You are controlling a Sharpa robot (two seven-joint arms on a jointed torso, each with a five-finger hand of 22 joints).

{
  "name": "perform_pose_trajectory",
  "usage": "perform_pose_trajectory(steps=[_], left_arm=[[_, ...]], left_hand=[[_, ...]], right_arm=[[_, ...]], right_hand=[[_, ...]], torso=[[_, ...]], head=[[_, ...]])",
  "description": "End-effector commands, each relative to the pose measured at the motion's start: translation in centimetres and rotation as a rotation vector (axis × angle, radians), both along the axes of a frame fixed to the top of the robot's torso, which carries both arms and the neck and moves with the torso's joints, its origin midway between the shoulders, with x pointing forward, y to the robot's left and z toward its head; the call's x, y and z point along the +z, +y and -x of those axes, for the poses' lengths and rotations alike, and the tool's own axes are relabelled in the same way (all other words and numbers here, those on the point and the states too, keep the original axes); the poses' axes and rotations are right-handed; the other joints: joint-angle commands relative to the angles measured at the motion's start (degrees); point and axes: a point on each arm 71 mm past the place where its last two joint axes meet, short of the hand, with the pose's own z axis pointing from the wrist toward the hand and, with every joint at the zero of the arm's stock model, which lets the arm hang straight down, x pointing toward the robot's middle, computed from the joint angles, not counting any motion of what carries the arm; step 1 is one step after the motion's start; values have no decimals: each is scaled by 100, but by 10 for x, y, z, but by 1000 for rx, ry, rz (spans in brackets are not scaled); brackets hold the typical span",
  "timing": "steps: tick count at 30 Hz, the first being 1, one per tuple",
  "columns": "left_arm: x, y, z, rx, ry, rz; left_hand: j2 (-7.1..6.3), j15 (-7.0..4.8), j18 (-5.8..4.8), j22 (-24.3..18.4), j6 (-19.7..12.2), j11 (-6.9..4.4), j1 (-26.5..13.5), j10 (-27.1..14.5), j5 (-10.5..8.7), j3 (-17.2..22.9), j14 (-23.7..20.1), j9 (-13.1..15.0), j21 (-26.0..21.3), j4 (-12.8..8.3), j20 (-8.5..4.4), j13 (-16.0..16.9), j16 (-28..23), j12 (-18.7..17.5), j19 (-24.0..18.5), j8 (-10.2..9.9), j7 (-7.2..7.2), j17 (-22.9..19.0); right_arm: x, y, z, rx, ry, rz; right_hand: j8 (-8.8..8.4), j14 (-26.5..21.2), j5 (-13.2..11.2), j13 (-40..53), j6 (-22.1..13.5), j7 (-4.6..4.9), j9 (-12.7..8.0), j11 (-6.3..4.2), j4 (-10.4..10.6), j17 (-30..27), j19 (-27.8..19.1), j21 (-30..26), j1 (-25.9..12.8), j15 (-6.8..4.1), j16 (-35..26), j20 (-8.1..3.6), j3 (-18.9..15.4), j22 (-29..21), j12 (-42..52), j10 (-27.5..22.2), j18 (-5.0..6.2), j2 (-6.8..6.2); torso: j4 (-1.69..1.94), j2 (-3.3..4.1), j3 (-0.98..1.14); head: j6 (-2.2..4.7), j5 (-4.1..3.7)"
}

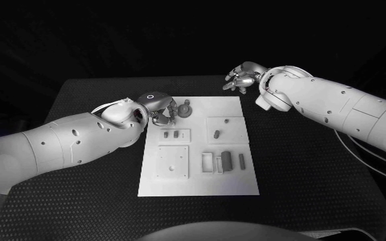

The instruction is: Assemble the parts on the task board

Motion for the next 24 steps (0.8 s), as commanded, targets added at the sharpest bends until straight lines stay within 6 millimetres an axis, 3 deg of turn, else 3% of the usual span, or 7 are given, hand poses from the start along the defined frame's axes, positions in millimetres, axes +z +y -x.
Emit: perform_pose_trajectory(steps=[1,24], left_arm=[[-3,0,0,-1,20,-14],[-10,-1,3,-10,47,-43]], left_hand=[[-30,-5,434,118,39,37,44,318,15,45,-31,5,30,7,-25,10,37,6,-9,31,5,-11],[-28,-4,426,116,32,38,37,315,17,51,-36,3,28,19,-28,22,44,-7,-15,26,8,-28]], right_arm=[[0,1,0,13,-2,4],[0,1,1,14,-1,4]], right_hand=[[30,-20,13,-5,-3,290,-9,10,9,-10,-2,-17,-4,-33,25,-53,-6,105,29,-32,212,42],[32,-20,13,-8,-4,290,-12,10,8,-12,-2,-17,-2,-33,26,-53,-5,105,31,-33,212,43]], torso=[[-2,2,2],[-3,0,1]], head=[[-19,-5],[-43,-14]])
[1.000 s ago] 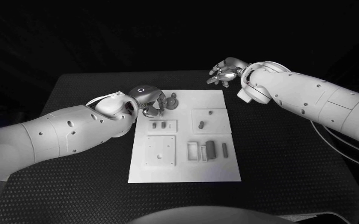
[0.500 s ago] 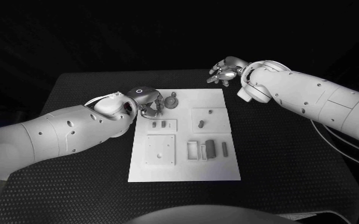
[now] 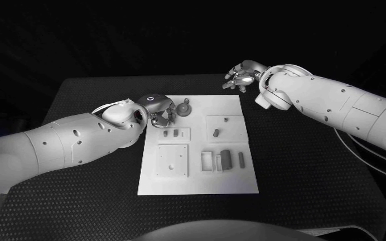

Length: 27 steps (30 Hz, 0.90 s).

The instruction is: Assemble the parts on the task board

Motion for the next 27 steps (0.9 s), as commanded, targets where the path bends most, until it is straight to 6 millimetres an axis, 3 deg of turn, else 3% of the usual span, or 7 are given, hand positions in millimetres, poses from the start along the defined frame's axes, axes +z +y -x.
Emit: perform_pose_trajectory(steps=[1,27], left_arm=[[-1,-2,1,-8,13,-8],[-2,-3,2,-9,28,-12]], left_hand=[[-21,-4,426,118,32,38,45,315,38,35,-36,5,28,2,-31,4,24,-7,-17,18,8,-11],[-10,-4,420,117,30,39,45,315,39,44,-40,5,24,9,-34,17,32,-18,-23,16,9,-26]], right_arm=[[0,1,0,14,-1,4],[0,2,0,15,-1,4]], right_hand=[[32,-14,13,-9,-5,290,-8,-1,7,-8,0,-17,-2,-39,26,-55,-4,105,31,-22,212,43],[35,-14,13,-11,-5,290,-10,-1,7,-10,1,-17,-1,-39,28,-55,-3,105,34,-22,212,46]], torso=[[1,-2,-1],[-4,-1,2]], head=[[-5,0],[-2,-15]])
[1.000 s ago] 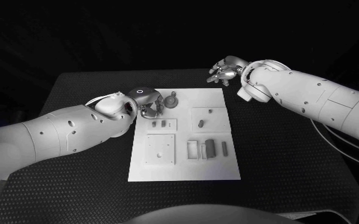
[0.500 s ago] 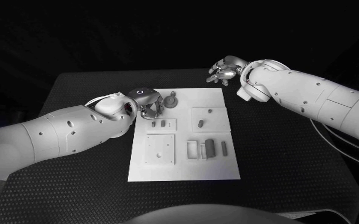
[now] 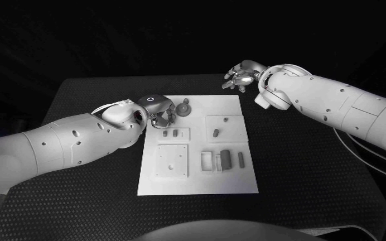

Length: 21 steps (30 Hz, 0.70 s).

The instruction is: Assemble the parts on the task board

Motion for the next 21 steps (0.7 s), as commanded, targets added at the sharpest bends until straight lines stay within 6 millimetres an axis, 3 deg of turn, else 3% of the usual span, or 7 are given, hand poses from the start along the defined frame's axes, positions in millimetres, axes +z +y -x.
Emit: perform_pose_trajectory(steps=[1,21], left_arm=[[-2,-1,0,-4,17,-8],[-3,-2,2,-10,30,-17]], left_hand=[[5,-3,422,113,30,39,60,315,15,28,-41,4,24,-7,-30,10,34,3,-1,24,9,-9],[10,-3,414,112,29,38,58,323,13,30,-48,5,16,-6,-31,27,40,-4,-17,24,10,-27]], right_arm=[[0,2,0,15,-1,4],[0,1,0,14,-1,5]], right_hand=[[35,-14,13,-7,9,276,-6,0,7,-6,-12,-16,-1,-40,27,-43,-4,101,34,-24,212,46],[36,-14,13,-8,9,276,-7,0,7,-7,-12,-17,-1,-40,28,-43,-4,101,36,-24,212,46]], torso=[[-5,1,3],[-5,0,4]], head=[[-3,3],[-8,-2]])
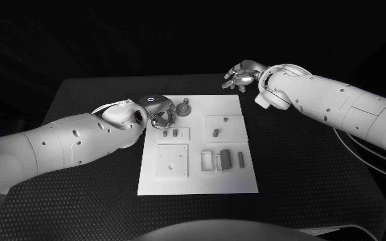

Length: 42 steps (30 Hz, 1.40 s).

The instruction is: Assemble the parts on the task board

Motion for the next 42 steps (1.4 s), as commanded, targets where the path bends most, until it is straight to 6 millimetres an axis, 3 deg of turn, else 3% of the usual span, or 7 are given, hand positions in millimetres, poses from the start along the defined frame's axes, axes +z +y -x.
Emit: perform_pose_trajectory(steps=[1,42], left_arm=[[-3,-2,2,-8,22,-12],[-10,-6,2,-16,40,-35]], left_hand=[[15,-16,414,113,30,37,65,325,13,31,-36,6,16,-7,-34,8,41,13,-18,36,9,-10],[32,-21,404,113,29,33,55,331,13,27,-42,8,10,4,-38,38,54,2,-28,37,9,-35]], right_arm=[[0,1,0,14,-1,4],[0,0,1,13,0,5]], right_hand=[[36,-14,13,-9,7,278,-8,9,6,-8,-3,-17,-1,-40,28,-52,-4,102,36,-33,212,46],[39,-14,13,-13,6,278,-11,10,6,-11,-3,-17,-1,-40,30,-52,-4,102,39,-35,212,46]], torso=[[1,1,-3],[2,0,-3]], head=[[-5,-7],[-20,-38]])
